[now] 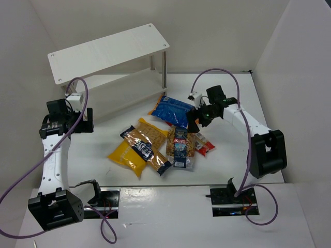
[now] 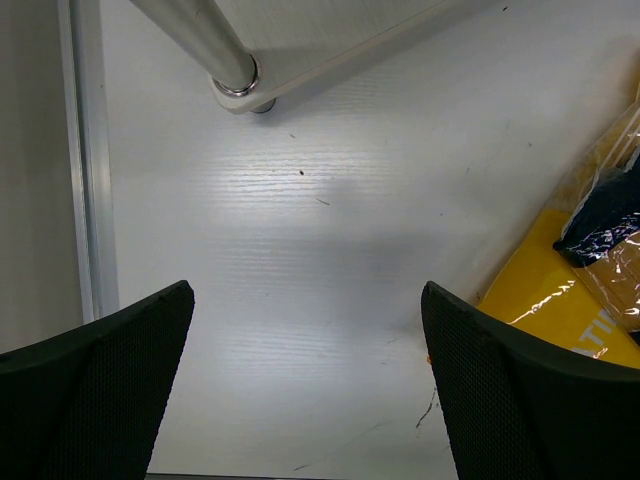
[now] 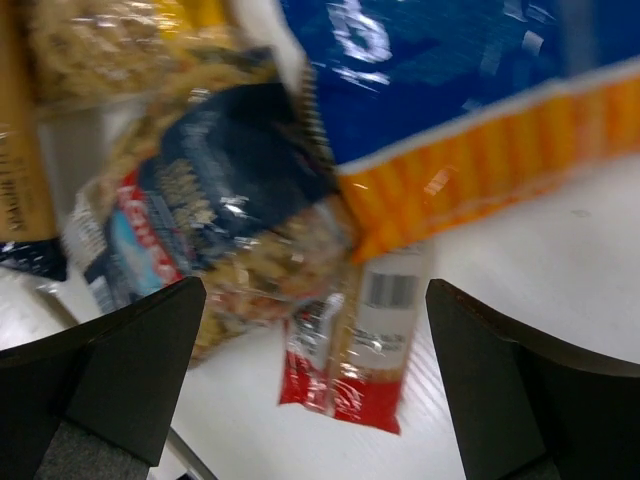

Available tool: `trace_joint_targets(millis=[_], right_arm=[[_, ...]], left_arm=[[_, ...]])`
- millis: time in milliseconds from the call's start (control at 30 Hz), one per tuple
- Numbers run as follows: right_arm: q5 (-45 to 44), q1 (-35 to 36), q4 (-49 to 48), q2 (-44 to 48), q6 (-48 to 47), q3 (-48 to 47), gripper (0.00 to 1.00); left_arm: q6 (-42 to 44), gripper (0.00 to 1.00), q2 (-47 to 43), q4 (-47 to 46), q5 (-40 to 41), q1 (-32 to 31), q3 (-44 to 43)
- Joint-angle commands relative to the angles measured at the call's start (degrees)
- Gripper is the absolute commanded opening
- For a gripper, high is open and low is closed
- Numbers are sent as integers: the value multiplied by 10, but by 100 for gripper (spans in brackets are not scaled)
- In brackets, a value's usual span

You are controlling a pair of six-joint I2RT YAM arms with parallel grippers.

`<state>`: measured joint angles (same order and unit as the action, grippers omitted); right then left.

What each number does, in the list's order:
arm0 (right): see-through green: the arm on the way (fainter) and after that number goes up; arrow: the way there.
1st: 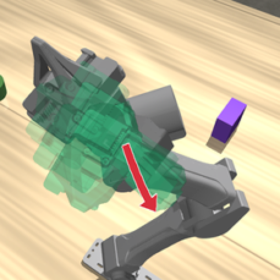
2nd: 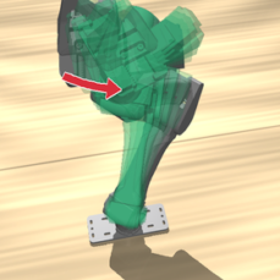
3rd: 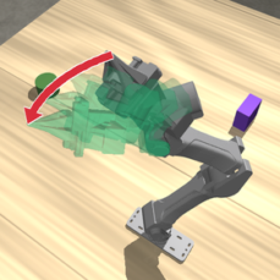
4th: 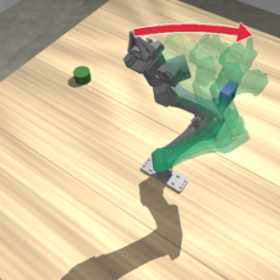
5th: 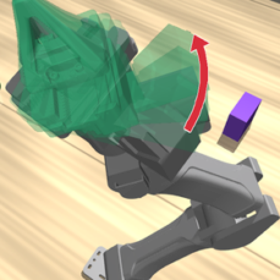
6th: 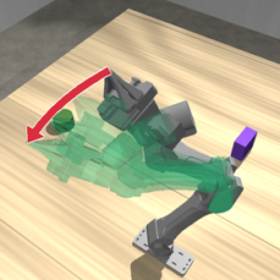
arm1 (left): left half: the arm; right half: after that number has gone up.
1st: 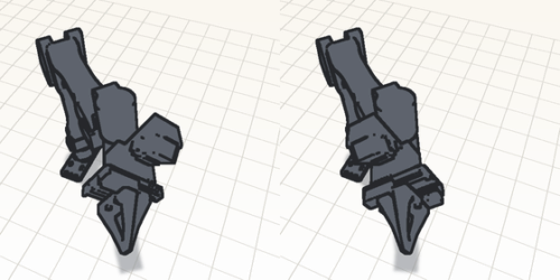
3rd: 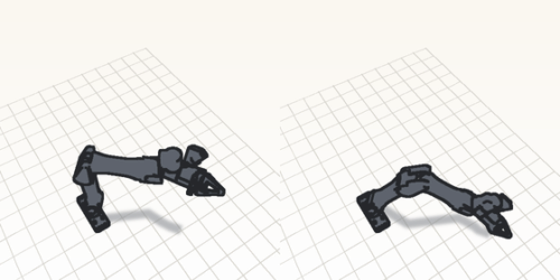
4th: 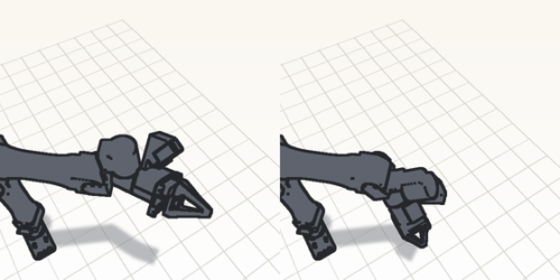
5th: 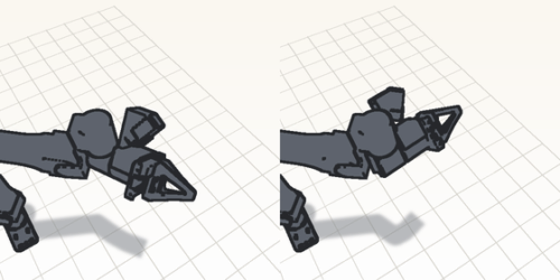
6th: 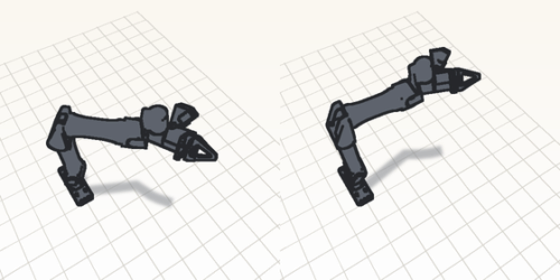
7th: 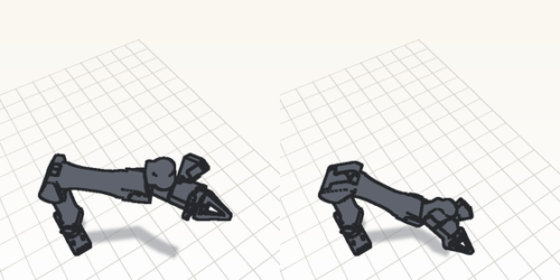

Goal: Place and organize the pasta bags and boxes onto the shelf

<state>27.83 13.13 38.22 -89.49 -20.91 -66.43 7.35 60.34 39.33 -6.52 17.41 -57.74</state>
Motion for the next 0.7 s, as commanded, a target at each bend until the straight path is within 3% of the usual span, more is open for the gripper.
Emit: trace_joint_targets(millis=[0, 133, 300, 667], right_arm=[[53, 44, 13, 20, -26, -20, 100], [32, 76, 13, 34, -48, 2, 100], [41, 96, 19, -16, -61, 10, 100], [2, 107, -17, -39, -83, 18, 100]], left_arm=[[4, 100, 0, -14, -14, 3, 3], [4, 100, 0, -14, -19, 3, 3], [4, 100, 5, -14, -19, 3, 3], [9, 100, 5, -14, -24, 3, 3]])
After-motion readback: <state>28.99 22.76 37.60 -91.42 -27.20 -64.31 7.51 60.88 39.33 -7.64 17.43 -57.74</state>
